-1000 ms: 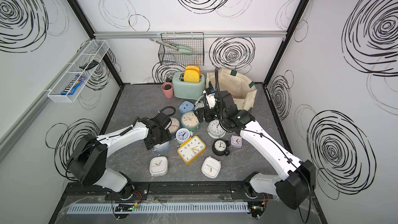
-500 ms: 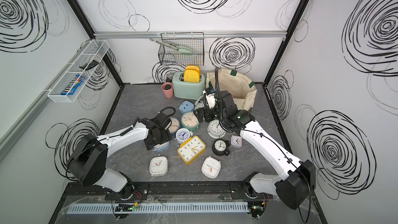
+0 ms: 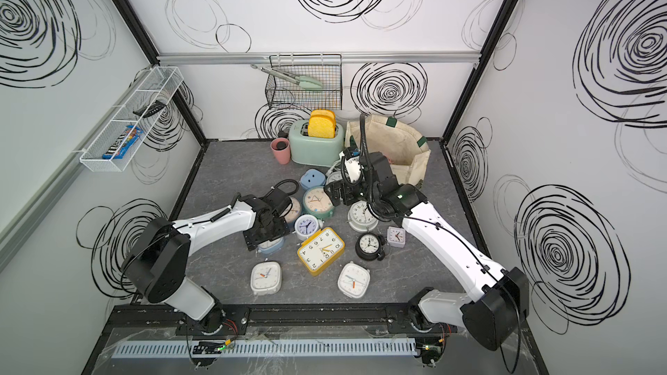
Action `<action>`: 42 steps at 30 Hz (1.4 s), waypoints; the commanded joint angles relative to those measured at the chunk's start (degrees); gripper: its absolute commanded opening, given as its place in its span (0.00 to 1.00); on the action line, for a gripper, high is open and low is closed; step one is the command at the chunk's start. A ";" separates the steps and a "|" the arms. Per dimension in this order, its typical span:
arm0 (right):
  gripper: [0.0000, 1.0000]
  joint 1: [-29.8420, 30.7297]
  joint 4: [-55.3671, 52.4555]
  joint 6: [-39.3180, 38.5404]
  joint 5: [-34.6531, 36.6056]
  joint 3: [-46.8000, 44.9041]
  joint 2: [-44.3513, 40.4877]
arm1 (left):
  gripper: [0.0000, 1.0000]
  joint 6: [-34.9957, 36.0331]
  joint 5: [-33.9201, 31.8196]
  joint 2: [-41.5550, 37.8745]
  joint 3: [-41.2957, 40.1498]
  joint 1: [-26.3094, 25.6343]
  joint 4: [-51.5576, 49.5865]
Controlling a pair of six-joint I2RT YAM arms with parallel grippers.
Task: Put the alarm clock into the canvas bag
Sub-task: Pick up the alarm from the center of the board.
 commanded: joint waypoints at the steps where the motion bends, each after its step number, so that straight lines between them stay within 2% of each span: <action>1: 0.97 0.41 2.05 0.07 -0.26 -0.35 -0.49 | 0.96 -0.78 0.63 7.89 -5.60 0.45 8.26; 8: 0.97 0.37 2.12 0.13 -0.36 -0.40 -0.69 | 0.97 -0.05 3.20 7.71 -9.10 0.55 13.51; 15: 0.97 0.37 1.86 0.37 -0.49 0.02 -1.03 | 0.99 -0.28 2.61 7.21 -10.80 0.22 14.71; 17: 0.97 0.37 1.90 0.40 -0.53 0.04 -1.21 | 1.00 -0.15 1.29 6.15 -10.71 0.20 13.89; 21: 0.97 0.14 2.21 0.47 -0.50 0.08 -1.43 | 0.90 0.69 -3.42 1.64 -9.09 -0.51 10.91; 29: 0.97 -1.13 2.43 1.21 -2.82 2.52 -1.05 | 0.90 3.89 -11.64 -8.85 -2.17 -2.01 2.97; 34: 0.97 -4.40 3.47 3.51 -7.56 3.04 -1.58 | 0.89 10.54 -16.99 -15.88 3.36 -4.86 2.89; 38: 0.97 -7.88 4.71 5.99 -14.12 3.17 -1.83 | 0.89 21.84 -17.80 -20.74 6.29 -7.36 9.96; 40: 0.97 -8.86 4.45 6.54 -15.39 3.78 -1.83 | 0.91 29.13 -14.81 -23.11 6.00 -7.89 16.17; 42: 0.97 -9.57 4.20 6.74 -17.16 4.79 -1.85 | 0.91 36.25 -8.71 -25.75 4.51 -7.72 25.88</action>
